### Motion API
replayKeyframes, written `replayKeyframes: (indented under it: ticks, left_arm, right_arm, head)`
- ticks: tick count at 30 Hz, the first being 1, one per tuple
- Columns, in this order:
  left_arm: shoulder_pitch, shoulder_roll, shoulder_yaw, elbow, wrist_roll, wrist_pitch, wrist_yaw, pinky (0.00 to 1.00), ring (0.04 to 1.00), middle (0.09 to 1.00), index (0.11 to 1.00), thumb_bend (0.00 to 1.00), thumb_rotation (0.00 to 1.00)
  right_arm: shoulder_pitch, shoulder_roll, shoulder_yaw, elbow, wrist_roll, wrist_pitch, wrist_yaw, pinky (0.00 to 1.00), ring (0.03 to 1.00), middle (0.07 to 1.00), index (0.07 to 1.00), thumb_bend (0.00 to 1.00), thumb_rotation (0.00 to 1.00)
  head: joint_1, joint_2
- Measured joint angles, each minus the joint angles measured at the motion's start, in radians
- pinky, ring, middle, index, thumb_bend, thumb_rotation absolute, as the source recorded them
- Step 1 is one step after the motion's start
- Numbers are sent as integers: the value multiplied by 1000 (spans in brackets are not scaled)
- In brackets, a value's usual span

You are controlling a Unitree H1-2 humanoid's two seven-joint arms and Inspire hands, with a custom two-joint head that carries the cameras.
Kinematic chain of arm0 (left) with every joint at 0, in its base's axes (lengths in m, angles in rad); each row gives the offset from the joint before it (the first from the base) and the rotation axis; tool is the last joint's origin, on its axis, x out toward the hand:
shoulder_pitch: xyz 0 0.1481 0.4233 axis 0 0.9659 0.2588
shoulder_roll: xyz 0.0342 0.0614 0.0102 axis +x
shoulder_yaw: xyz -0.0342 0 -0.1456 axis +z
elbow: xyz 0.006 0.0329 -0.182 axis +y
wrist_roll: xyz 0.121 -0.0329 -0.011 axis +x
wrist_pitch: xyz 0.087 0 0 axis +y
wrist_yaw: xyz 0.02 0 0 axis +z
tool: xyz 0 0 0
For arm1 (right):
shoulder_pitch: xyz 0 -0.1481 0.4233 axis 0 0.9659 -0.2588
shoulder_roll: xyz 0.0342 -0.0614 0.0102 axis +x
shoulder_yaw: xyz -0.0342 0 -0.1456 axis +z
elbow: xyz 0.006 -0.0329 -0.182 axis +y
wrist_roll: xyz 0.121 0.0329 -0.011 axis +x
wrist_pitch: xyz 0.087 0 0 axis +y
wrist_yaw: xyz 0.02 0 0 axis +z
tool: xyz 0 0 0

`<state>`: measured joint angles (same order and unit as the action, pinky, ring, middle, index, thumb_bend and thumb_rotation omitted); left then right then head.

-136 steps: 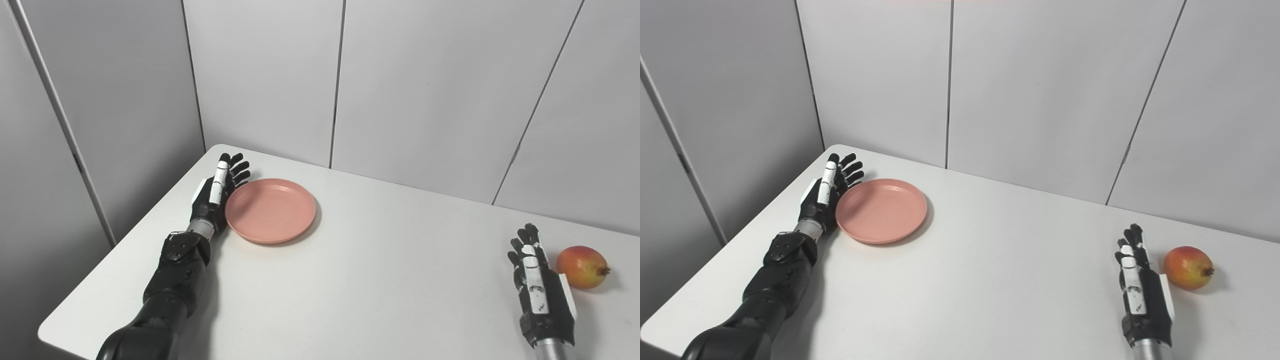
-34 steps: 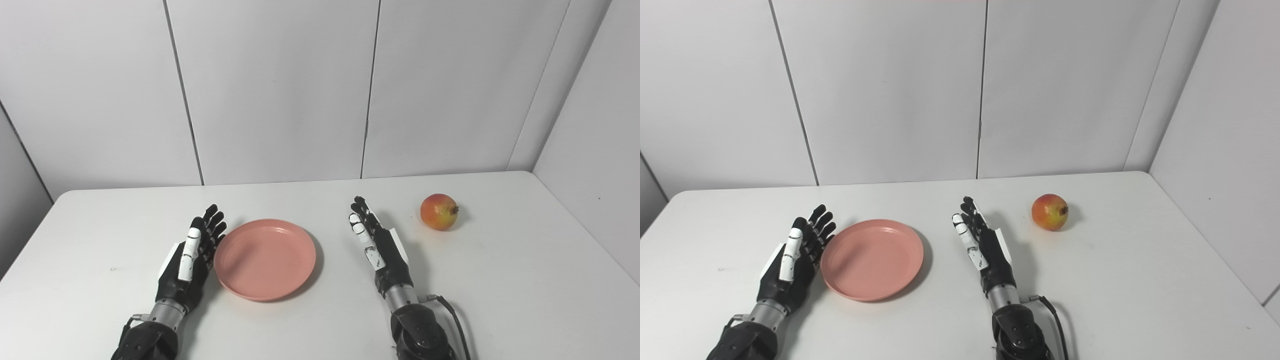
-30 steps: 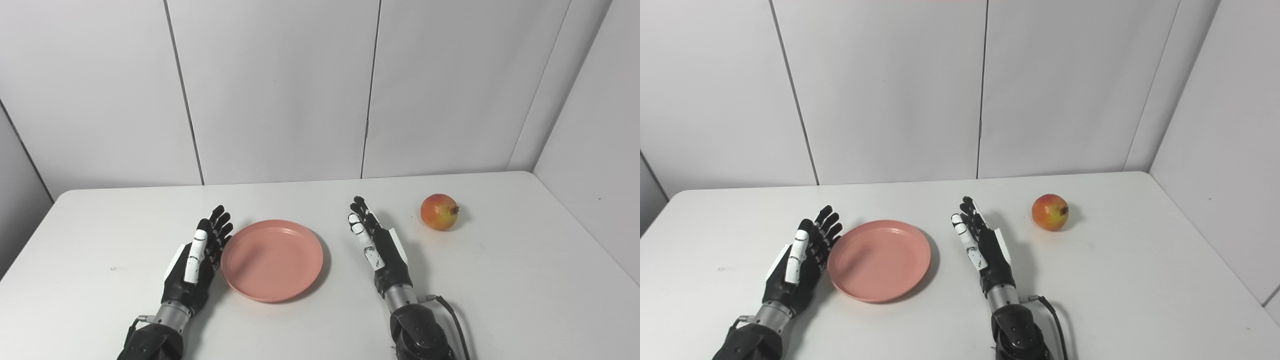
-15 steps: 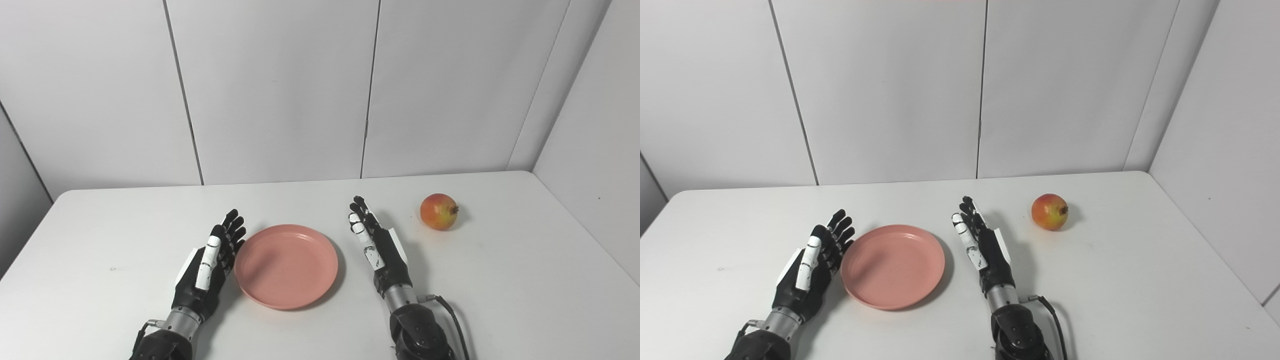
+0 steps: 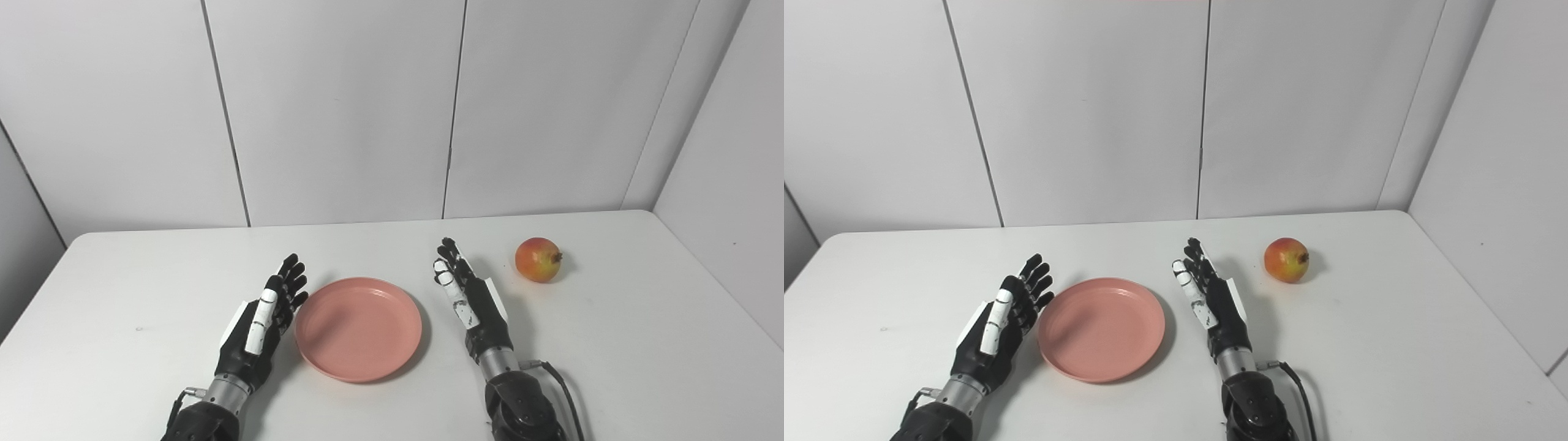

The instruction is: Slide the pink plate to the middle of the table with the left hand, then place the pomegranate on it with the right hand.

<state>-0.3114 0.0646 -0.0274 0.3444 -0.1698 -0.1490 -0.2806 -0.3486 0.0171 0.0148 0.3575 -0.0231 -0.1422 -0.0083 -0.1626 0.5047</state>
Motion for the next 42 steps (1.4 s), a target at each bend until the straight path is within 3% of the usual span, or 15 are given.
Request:
replayKeyframes:
  ticks: [7, 10, 11, 18, 24, 37, 42]
  left_arm:
    - [-19, -17, 6, 27, 62, -26, 79, 978, 999, 1000, 1000, 584, 1000]
    - [-22, -20, 9, 35, 64, -26, 90, 978, 1000, 1000, 1000, 574, 1000]
    - [-24, -21, 9, 37, 64, -26, 93, 973, 999, 1000, 1000, 571, 1000]
    - [-27, -33, 8, 40, 80, -26, 116, 959, 986, 1000, 1000, 544, 1000]
    - [-27, -48, 9, 40, 85, -26, 118, 955, 988, 1000, 1000, 541, 1000]
    - [-29, -48, 4, 43, 87, -26, 121, 951, 985, 1000, 1000, 570, 1000]
    - [-29, -47, 2, 42, 89, -26, 121, 946, 982, 1000, 1000, 563, 1000]
  right_arm:
    - [-25, -74, 5, 13, -128, -42, -54, 915, 926, 931, 950, 512, 707]
    - [-36, -97, 3, 13, -174, -65, -93, 879, 909, 932, 931, 560, 633]
    - [-39, -103, 4, 13, -188, -67, -105, 865, 904, 926, 930, 578, 562]
    - [-46, -127, 0, 3, -243, -85, -147, 801, 877, 908, 917, 642, 395]
    - [-59, -155, -16, -17, -282, -81, -170, 829, 903, 926, 915, 676, 307]
    - [-93, -202, -29, -3, -421, -54, -287, 820, 882, 904, 905, 706, 275]
    - [-126, -239, -37, 85, -454, -50, -352, 769, 850, 890, 903, 743, 264]
  head:
    - [23, 0]
    - [41, 3]
    - [46, 3]
    - [63, 2]
    - [60, -2]
    - [43, -11]
    - [41, -12]
